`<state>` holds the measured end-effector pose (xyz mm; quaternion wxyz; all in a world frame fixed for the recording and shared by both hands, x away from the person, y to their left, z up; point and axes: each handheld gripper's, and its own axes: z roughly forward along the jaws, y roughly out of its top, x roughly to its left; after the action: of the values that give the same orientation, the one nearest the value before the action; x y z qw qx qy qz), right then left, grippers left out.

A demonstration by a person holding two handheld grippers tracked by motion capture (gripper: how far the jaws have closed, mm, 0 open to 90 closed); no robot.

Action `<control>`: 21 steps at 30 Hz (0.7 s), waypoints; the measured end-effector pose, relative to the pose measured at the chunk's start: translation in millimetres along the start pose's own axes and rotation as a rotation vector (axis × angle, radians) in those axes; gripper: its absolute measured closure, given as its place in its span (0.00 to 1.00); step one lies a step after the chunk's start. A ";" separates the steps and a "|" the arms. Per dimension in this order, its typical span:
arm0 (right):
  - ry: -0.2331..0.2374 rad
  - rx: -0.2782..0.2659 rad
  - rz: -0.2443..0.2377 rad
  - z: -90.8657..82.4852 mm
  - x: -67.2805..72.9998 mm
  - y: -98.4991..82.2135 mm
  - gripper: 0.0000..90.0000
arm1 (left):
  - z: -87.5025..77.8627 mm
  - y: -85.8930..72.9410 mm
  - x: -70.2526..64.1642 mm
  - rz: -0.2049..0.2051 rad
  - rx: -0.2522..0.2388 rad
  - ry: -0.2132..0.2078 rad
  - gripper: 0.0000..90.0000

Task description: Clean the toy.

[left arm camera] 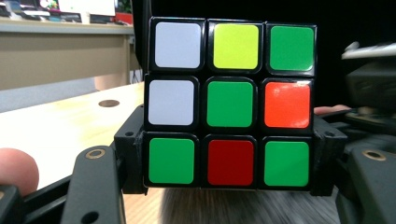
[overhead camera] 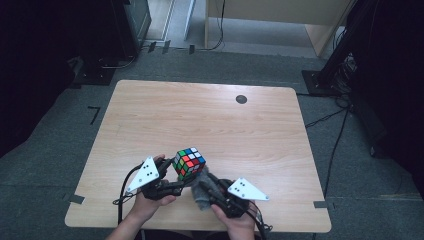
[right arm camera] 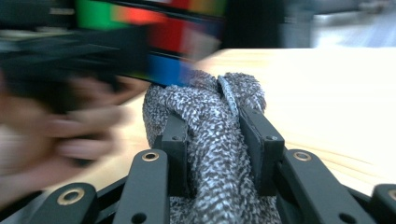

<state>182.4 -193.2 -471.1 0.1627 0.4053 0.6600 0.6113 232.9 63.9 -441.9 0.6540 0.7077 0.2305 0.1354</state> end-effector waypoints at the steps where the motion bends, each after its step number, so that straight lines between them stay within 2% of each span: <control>1: -0.051 -0.003 0.008 -3.3 -8.4 -0.6 0.73 | -1.1 0.3 1.4 -0.001 0.001 0.004 0.38; 4: -0.226 0.014 -0.048 -13.9 -30.7 0.8 0.73 | -3.0 0.3 5.9 -0.012 0.000 0.016 0.38; 7: -0.339 0.046 -0.113 -21.1 -47.2 2.2 0.72 | -3.5 0.1 7.8 -0.011 -0.002 0.021 0.38; 10: -0.380 0.098 -0.071 -22.9 -61.8 -1.0 0.70 | -2.8 -1.5 8.1 0.001 0.010 0.034 0.38; 12: -0.405 0.131 -0.066 -22.9 -69.0 -4.6 0.66 | -2.4 -2.4 7.8 0.006 0.018 0.034 0.38; 13: -0.409 0.145 -0.055 -22.7 -72.0 -6.2 0.62 | -2.0 -2.9 7.5 0.011 0.018 0.034 0.38; 14: -0.416 0.160 -0.040 -22.2 -74.6 -7.4 0.54 | -1.8 -3.1 7.5 0.017 0.021 0.034 0.38; 16: -0.468 0.184 -0.013 -21.6 -78.3 -7.1 0.43 | -1.4 -3.7 7.6 0.018 0.026 0.033 0.38; 19: -0.488 0.130 0.012 -27.3 -74.0 4.2 0.33 | -0.5 -5.6 8.4 0.028 0.034 0.045 0.38; 21: -0.463 0.084 0.016 -31.6 -65.2 16.3 0.31 | 0.9 -8.1 8.3 0.038 0.046 0.057 0.38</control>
<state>205.8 -263.6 -467.8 0.2876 0.5463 0.6266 0.4755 239.3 67.6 -450.9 0.6280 0.7226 0.2389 0.1626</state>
